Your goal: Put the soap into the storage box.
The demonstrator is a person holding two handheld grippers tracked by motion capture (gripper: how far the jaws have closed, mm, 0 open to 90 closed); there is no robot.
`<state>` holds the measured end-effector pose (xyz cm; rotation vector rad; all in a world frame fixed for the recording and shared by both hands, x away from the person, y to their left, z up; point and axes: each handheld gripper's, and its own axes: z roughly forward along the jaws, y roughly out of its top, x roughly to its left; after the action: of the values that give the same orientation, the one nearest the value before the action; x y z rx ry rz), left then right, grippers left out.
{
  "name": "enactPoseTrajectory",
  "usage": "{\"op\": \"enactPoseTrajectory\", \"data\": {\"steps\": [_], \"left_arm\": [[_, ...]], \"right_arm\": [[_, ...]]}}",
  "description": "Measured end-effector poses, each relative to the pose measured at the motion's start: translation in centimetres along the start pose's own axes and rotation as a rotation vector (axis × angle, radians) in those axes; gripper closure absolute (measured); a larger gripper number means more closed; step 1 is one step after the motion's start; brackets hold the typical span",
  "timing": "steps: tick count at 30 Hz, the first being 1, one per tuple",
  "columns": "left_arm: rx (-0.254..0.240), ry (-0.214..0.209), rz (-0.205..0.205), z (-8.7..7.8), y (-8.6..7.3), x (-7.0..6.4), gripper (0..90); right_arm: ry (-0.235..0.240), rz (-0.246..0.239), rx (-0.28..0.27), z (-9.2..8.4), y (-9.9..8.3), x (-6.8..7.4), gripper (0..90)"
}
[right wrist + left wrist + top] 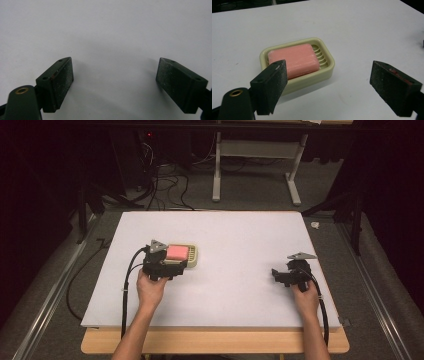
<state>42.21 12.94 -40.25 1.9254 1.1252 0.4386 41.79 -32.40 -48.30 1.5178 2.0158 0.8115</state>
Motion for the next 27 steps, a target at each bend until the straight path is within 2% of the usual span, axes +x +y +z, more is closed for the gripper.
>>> {"op": "enactPoseTrajectory", "data": {"steps": [14, 22, 27], "left_arm": [[-0.016, -0.017, -0.018, -0.8, -1.3, -0.4, 15.4], [-0.004, -0.014, -0.004, -0.6, -2.0, -0.8, 15.4], [0.005, -0.016, 0.022, -0.4, -2.2, -1.3, 15.4]], "right_arm": [[0.0, 0.001, 0.0, 0.0, 0.0, 0.0, 15.1], [0.0, 0.001, 0.0, 0.0, 0.0, 0.0, 15.1], [0.0, 0.0, 0.0, 0.0, 0.0, 0.0, 15.1]]}}
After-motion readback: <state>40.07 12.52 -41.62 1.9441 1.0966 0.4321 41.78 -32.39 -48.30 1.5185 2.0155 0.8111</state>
